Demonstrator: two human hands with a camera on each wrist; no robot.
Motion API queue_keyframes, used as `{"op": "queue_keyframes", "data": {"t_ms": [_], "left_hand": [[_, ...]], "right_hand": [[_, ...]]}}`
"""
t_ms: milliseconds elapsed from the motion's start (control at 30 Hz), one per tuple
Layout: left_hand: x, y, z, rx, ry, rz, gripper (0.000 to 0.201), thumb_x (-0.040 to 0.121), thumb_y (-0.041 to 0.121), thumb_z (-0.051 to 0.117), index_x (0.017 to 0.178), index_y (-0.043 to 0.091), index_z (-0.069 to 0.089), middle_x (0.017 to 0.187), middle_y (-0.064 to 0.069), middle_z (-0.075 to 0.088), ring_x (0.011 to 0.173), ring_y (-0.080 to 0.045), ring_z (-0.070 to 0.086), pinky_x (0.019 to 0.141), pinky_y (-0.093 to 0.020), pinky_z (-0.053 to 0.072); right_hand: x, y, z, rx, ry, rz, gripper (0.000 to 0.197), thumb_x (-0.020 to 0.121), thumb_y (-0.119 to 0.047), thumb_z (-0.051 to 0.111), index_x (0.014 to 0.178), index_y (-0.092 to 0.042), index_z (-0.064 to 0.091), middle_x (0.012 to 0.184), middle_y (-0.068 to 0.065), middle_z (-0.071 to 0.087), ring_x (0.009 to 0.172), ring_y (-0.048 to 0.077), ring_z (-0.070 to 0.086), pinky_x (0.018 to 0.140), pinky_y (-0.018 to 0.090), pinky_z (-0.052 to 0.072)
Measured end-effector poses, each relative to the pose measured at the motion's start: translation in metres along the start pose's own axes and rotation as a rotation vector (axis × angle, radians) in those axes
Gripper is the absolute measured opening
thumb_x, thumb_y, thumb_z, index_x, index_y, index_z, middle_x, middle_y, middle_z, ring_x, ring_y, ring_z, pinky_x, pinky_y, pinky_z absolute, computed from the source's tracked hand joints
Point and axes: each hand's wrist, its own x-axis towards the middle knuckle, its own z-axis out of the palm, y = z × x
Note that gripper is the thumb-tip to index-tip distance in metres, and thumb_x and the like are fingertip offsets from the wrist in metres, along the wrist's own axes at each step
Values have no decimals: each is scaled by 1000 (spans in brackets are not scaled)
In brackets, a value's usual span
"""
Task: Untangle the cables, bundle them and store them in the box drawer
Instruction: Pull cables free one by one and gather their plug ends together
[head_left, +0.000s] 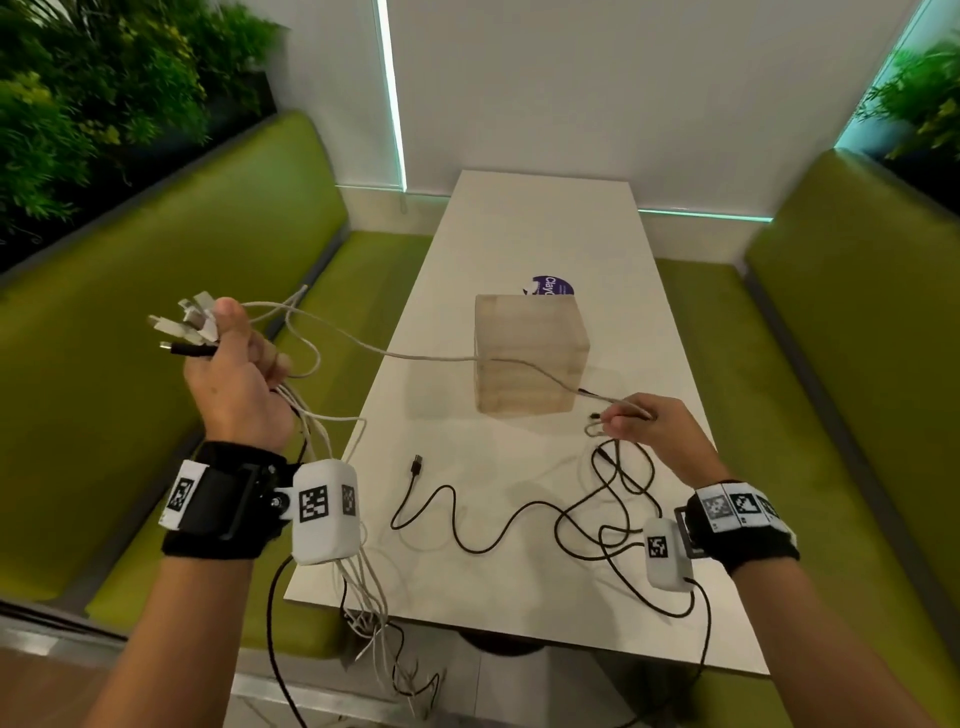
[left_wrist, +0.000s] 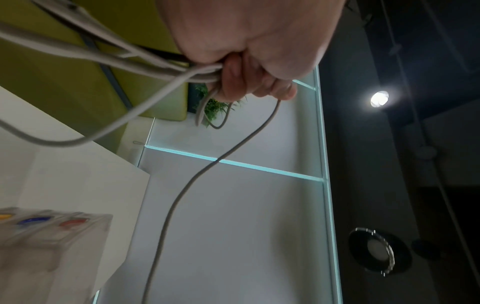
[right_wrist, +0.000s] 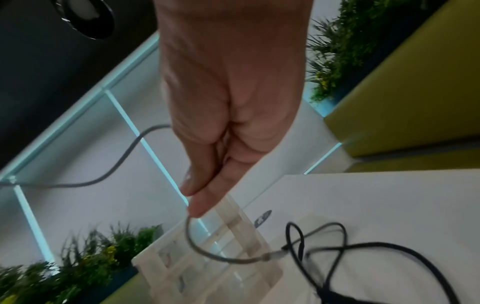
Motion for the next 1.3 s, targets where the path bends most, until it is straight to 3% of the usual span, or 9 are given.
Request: {"op": "queue_keyframes", "data": {"t_ms": [100, 367, 667, 767, 867, 967, 1100, 1200, 1300], "left_hand": [[-10, -10, 5, 53, -99, -35, 22, 96, 32, 56, 77, 23, 51, 51, 11, 33, 47, -6, 30, 45, -23, 31], [-49, -40, 21, 109, -365, -156, 25, 94, 25, 57, 73, 21, 45, 52, 9, 26, 45, -7, 20, 42, -21, 21], [-73, -57, 19, 149, -515, -225, 33, 96, 20, 54, 69, 22, 36, 53, 7, 18, 46, -10, 12, 40, -20, 19], [-76, -55, 15, 139, -558, -247, 34, 95, 22, 56, 69, 22, 34, 54, 6, 17, 47, -10, 11, 41, -22, 15], [-78, -52, 9, 139, -626, -272, 35, 93, 25, 56, 67, 22, 33, 52, 9, 20, 44, -8, 12, 41, -22, 14], [-82, -49, 7, 160, -678, -298, 35, 97, 21, 54, 67, 20, 34, 51, 10, 21, 42, -6, 15, 41, -22, 15], [-92, -50, 9, 184, -738, -345, 30, 95, 21, 55, 69, 21, 41, 50, 12, 21, 42, -6, 15, 40, -20, 16], [-103, -51, 13, 250, -851, -372, 33, 93, 22, 54, 61, 28, 57, 51, 12, 21, 42, -6, 16, 41, -21, 16], [-112, -52, 13, 338, -966, -396, 31, 92, 22, 55, 63, 31, 62, 52, 11, 23, 44, -7, 18, 42, -23, 16]], "right_hand": [[-4, -14, 3, 88, -80, -40, 14, 81, 11, 63, 94, 4, 61, 93, 22, 70, 84, 25, 69, 79, 32, 56], [-39, -66, 31, 142, -391, 28, 27, 83, 12, 60, 97, -5, 45, 87, 30, 69, 69, 27, 69, 64, 30, 57], [-106, 16, 119, 17, -761, 205, 28, 79, 12, 62, 81, -14, 54, 89, 12, 71, 82, 21, 69, 79, 31, 56], [-125, 40, 133, -369, -740, 158, 19, 76, -12, 71, 88, -23, 60, 95, 0, 70, 91, 16, 67, 83, 31, 55], [-131, 48, 128, -689, -738, 272, 54, 70, -24, 80, 116, -19, 52, 113, -1, 55, 105, 20, 54, 86, 31, 46], [-120, 38, 104, -887, -527, 370, 72, 72, -33, 79, 129, -10, 40, 128, 8, 52, 115, 25, 51, 89, 30, 42], [-96, -2, 79, -509, -107, 122, 67, 77, -33, 76, 133, -22, 41, 124, -4, 45, 94, 10, 52, 78, 24, 47], [-94, -41, 81, -177, -142, -145, 89, 73, -38, 78, 146, -36, 26, 140, -19, 30, 116, -3, 45, 89, 14, 44], [-96, -64, 94, -83, -189, -244, 74, 74, -40, 77, 139, -38, 41, 139, -23, 43, 121, -7, 45, 96, 12, 42]]}}
